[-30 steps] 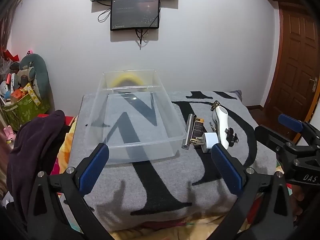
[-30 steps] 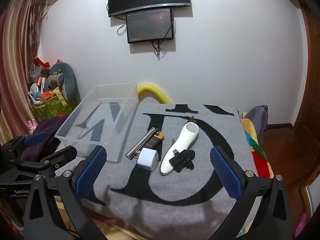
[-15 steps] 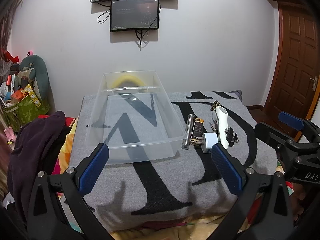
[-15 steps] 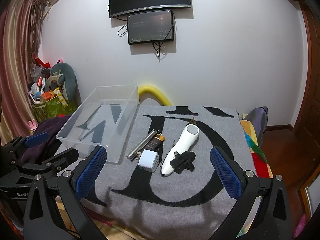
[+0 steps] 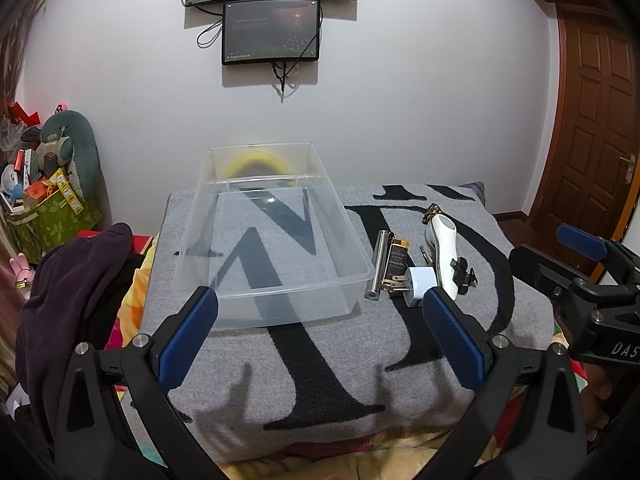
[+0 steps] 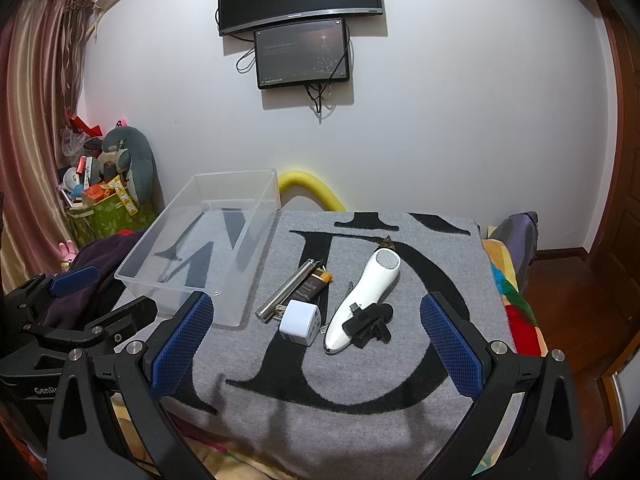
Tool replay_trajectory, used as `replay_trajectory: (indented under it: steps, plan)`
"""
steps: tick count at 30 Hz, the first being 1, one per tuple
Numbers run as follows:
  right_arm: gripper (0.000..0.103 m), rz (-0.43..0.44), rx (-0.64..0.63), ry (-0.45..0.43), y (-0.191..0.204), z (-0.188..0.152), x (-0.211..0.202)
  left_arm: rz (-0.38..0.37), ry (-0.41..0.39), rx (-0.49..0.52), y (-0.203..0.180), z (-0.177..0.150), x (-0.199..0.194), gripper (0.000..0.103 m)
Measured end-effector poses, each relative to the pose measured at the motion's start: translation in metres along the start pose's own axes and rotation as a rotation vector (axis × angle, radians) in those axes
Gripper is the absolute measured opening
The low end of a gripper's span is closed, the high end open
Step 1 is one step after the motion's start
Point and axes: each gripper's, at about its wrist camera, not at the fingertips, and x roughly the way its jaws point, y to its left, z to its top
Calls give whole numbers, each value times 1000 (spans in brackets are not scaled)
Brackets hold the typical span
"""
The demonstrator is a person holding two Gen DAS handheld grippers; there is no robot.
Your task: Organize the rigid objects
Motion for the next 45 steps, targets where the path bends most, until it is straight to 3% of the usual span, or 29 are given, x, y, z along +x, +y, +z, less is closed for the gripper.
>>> replay_trajectory:
  steps: [45]
  plan:
    - [103,3,-5,2,2,1,0,2,-9,0,2,3,-3,103]
